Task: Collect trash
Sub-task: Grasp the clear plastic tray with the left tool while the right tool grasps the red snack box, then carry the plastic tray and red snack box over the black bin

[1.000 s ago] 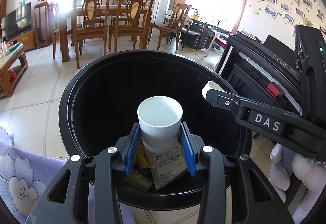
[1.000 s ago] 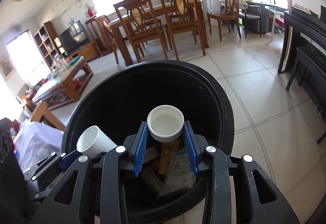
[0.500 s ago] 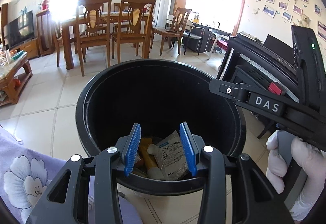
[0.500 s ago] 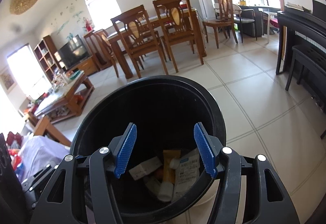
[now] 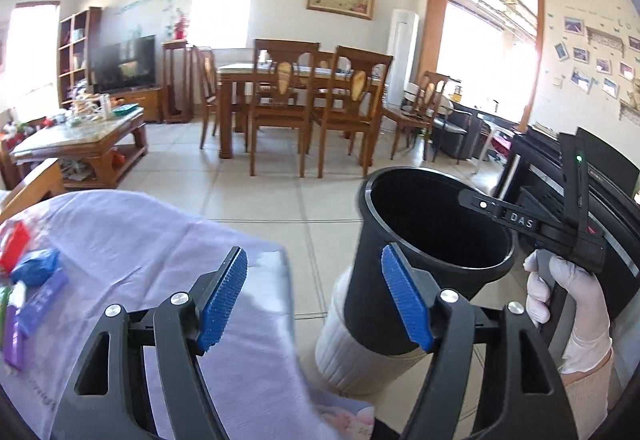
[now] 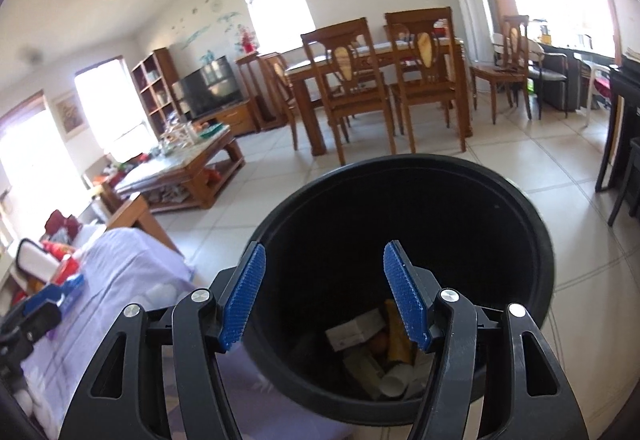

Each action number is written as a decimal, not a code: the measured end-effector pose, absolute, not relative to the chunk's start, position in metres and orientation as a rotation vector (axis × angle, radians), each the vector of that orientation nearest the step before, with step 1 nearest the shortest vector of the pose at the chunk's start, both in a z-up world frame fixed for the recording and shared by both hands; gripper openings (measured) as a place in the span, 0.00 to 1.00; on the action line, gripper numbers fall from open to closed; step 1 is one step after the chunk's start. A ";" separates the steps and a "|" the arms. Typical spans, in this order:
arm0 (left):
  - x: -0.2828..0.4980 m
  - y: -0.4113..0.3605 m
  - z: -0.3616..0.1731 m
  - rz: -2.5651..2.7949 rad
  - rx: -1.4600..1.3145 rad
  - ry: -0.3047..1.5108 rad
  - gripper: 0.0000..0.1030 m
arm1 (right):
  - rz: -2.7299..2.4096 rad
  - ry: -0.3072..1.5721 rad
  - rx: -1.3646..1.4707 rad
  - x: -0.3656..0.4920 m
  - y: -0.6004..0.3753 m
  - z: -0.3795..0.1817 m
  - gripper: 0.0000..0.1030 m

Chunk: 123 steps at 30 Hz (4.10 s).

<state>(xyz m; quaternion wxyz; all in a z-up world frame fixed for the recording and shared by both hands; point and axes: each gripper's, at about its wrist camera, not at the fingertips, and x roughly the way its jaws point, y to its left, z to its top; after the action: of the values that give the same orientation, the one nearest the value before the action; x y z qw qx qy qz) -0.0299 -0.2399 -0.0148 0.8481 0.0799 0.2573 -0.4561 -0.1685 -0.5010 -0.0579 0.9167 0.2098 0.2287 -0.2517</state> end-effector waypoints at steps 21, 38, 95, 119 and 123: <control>0.136 0.016 -0.041 -0.332 0.154 0.732 0.88 | 0.222 0.705 0.227 0.068 -0.213 0.005 0.76; 0.180 0.039 -0.059 -0.433 -0.014 0.831 0.46 | 0.188 1.001 0.328 0.310 -0.101 -0.038 0.76; -0.007 -0.207 0.032 -0.913 0.215 0.413 0.45 | 0.000 0.351 0.534 -0.130 -0.378 0.032 0.52; -0.078 -0.406 -0.025 -1.248 0.309 0.513 0.46 | -0.604 0.261 0.713 -0.297 -0.606 -0.033 0.52; -0.077 -0.427 -0.037 -1.274 0.304 0.554 0.46 | -0.643 0.292 0.742 -0.296 -0.617 -0.050 0.52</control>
<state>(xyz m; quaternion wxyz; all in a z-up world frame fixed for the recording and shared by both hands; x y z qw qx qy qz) -0.0768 -0.4275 -0.0372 0.7576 0.1393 0.2541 -0.5848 -0.2962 -0.6174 -0.0503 0.8717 0.3550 0.1399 -0.3075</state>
